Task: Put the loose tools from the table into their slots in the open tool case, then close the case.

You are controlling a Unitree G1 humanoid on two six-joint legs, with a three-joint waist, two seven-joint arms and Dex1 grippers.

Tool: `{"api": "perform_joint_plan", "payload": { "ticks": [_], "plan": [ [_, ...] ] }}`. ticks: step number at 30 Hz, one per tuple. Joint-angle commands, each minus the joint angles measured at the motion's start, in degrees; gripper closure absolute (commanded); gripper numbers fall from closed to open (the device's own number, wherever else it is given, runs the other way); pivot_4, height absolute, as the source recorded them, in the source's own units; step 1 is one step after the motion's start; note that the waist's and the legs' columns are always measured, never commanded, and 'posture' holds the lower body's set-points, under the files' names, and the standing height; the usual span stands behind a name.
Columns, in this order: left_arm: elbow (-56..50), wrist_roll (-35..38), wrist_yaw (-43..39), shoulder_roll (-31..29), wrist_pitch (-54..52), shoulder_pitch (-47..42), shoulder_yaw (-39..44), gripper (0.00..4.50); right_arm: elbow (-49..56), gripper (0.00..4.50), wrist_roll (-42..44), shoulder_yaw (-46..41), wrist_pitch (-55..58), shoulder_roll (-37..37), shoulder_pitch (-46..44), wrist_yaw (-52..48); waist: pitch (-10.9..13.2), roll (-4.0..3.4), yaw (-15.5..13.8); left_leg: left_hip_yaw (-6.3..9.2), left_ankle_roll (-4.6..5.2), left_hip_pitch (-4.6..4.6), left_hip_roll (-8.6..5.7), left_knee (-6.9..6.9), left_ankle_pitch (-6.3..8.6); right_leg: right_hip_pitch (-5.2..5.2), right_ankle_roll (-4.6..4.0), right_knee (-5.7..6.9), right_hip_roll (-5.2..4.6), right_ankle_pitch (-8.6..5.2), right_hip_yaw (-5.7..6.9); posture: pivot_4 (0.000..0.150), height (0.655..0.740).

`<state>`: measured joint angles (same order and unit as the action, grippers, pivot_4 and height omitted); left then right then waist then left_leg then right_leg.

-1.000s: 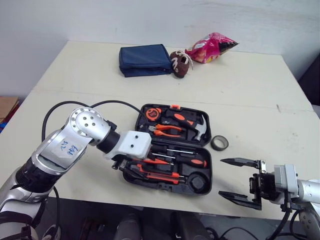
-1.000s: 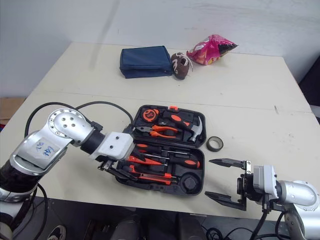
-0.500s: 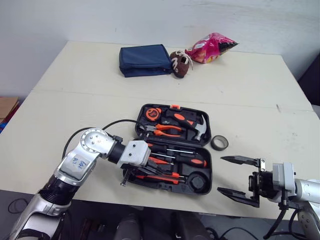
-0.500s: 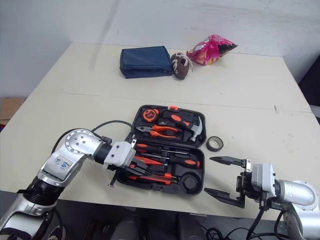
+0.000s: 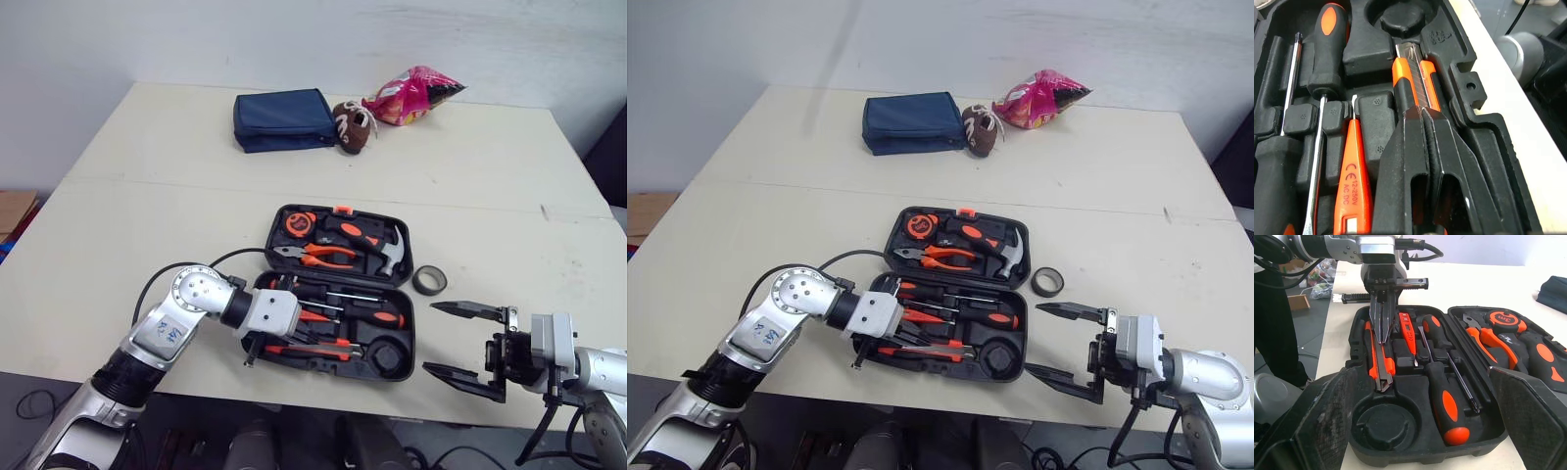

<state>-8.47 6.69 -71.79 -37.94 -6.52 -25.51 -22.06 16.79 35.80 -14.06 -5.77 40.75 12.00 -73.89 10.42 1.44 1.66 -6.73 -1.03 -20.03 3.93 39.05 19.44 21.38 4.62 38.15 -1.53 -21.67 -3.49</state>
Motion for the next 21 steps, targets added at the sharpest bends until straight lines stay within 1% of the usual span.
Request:
{"api": "perform_joint_plan", "payload": {
  "ticks": [1,3,5,6,8,9,12,14,15,17,18,21],
  "plan": [
    [2.7,-7.6,0.0,-2.5,-0.5,2.7,-5.6,4.48,2.0,0.0,1.1,-2.1,-0.2,0.4,0.1,0.4,-0.1,-0.06,0.1,-0.01,0.0,0.02,0.0,-0.03,0.01,-0.02,0.0,-0.02,0.01,0.0,-0.02,0.15,0.74],
    [3.1,-8.8,1.1,-2.3,-1.6,3.2,-6.4,4.48,2.2,0.0,1.0,-2.0,-0.2,0.3,0.1,0.7,-0.1,-0.16,0.0,0.0,0.0,0.28,0.0,-0.09,0.02,-0.3,0.0,-0.1,0.01,0.0,-0.01,0.15,0.74],
    [3.9,-8.8,2.4,-1.7,-1.2,3.2,-6.0,4.48,2.5,0.0,1.0,-1.9,-0.1,0.1,0.0,1.3,-0.4,-0.28,0.1,-0.01,0.02,1.01,0.0,-0.42,0.11,-1.07,0.0,-0.43,0.0,0.0,-0.01,0.15,0.74],
    [3.9,-7.9,2.7,-1.3,-0.7,3.0,-5.3,4.48,2.6,0.0,1.0,-1.9,0.0,0.2,0.0,1.5,-0.5,-0.31,0.1,-0.03,0.04,1.04,-0.02,-0.61,0.12,-1.27,0.0,-0.56,-0.01,0.0,-0.02,0.15,0.74],
    [3.4,-4.6,3.1,-0.3,1.0,3.1,-3.0,4.48,2.8,0.0,1.0,-2.2,0.0,0.3,0.1,1.9,-0.5,-0.35,0.0,-0.03,0.08,1.6,-0.07,-0.98,0.14,-1.85,-0.01,-0.81,-0.03,0.0,-0.01,0.15,0.74],
    [3.1,-3.0,3.0,0.0,2.3,3.2,-1.7,4.48,2.8,0.0,1.0,-2.5,0.0,0.3,0.2,2.2,-0.5,-0.37,0.0,-0.03,0.2,1.72,-0.06,-1.05,0.25,-2.02,-0.02,-0.9,-0.03,-0.01,-0.01,0.15,0.74],
    [2.2,1.6,2.6,1.0,6.1,3.6,2.9,4.48,2.7,0.0,1.1,-4.2,0.4,0.9,0.5,3.2,-0.5,-0.36,0.0,-0.03,0.13,1.74,-0.06,-1.04,0.2,-1.82,-0.02,-0.89,-0.05,-0.01,0.0,0.15,0.74],
    [1.0,6.9,2.7,1.2,5.8,3.7,8.0,4.48,2.0,0.0,1.4,-7.1,0.7,1.7,1.1,3.8,-0.5,-0.34,-0.1,-0.03,0.02,1.62,-0.06,-1.02,0.14,-1.66,-0.01,-0.88,-0.06,-0.01,0.0,0.15,0.74],
    [0.2,10.2,3.6,0.8,3.0,3.6,11.6,4.48,1.1,0.0,1.3,-9.2,0.7,2.0,1.6,4.3,-0.4,-0.32,-0.1,-0.03,0.02,1.49,-0.06,-1.0,0.14,-1.51,-0.01,-0.83,-0.06,-0.01,0.01,0.15,0.74],
    [-0.3,16.1,5.2,-0.9,-0.7,3.7,19.4,3.95,-1.9,0.0,0.7,-14.2,0.3,2.7,2.7,5.1,-0.4,-0.3,-0.1,0.0,0.01,1.09,-0.03,-0.89,0.11,-1.08,0.0,-0.71,-0.05,0.0,0.03,0.15,0.74],
    [-0.1,17.8,5.5,-3.1,-4.6,4.6,22.4,3.66,-3.7,0.0,0.0,-16.2,-0.7,3.2,3.4,4.5,-0.4,-0.29,-0.1,0.0,-0.02,0.85,-0.03,-0.85,0.07,-0.79,0.0,-0.61,-0.05,0.0,0.03,0.15,0.74],
    [6.0,16.9,6.7,-9.0,-6.3,8.6,30.0,2.3,-10.5,0.0,-2.1,-21.6,-3.9,4.0,4.4,4.0,-0.4,-0.37,0.4,-0.04,-0.06,0.89,-0.02,-0.98,0.04,-0.73,0.0,-0.63,-0.02,0.0,-0.01,0.15,0.74]
  ]
}}
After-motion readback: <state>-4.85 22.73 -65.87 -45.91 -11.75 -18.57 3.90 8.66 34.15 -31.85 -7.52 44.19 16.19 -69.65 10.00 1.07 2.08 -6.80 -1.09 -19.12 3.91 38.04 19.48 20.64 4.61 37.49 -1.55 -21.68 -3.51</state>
